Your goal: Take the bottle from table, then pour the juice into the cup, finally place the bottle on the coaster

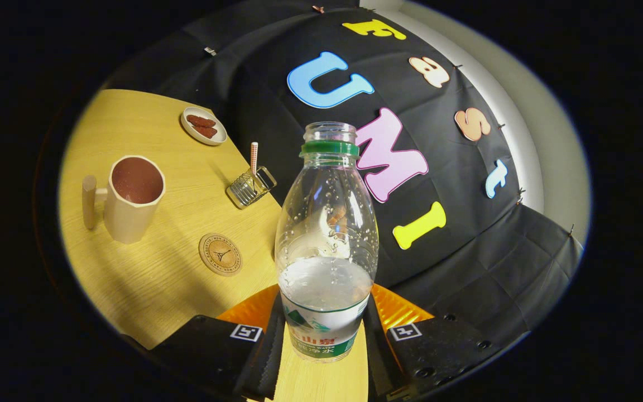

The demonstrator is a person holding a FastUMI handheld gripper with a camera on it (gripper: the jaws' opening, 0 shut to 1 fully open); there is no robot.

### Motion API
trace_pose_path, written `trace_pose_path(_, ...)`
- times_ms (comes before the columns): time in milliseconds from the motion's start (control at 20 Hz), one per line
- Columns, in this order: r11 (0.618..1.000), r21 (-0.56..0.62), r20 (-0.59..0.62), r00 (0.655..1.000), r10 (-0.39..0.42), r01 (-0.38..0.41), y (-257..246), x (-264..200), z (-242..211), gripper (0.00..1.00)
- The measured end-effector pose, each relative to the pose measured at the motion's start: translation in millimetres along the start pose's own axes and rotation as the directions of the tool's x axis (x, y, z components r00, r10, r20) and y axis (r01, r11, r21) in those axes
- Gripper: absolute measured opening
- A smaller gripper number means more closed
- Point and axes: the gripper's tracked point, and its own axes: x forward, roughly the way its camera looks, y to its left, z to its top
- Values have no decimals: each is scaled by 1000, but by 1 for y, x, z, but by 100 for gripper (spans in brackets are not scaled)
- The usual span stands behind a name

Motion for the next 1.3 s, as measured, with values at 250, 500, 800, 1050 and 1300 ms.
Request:
trace_pose_path(250,994,-109,-24,999,20,-23,25,1,1,67)
trace_pose_path(500,975,-221,-20,999,29,-33,39,5,3,67)
trace_pose_path(800,934,-355,11,998,57,-49,57,6,12,67)
trace_pose_path(1050,897,-437,1,997,75,-67,70,9,13,67)
trace_pose_path(1300,851,-519,7,995,99,-81,80,13,16,67)
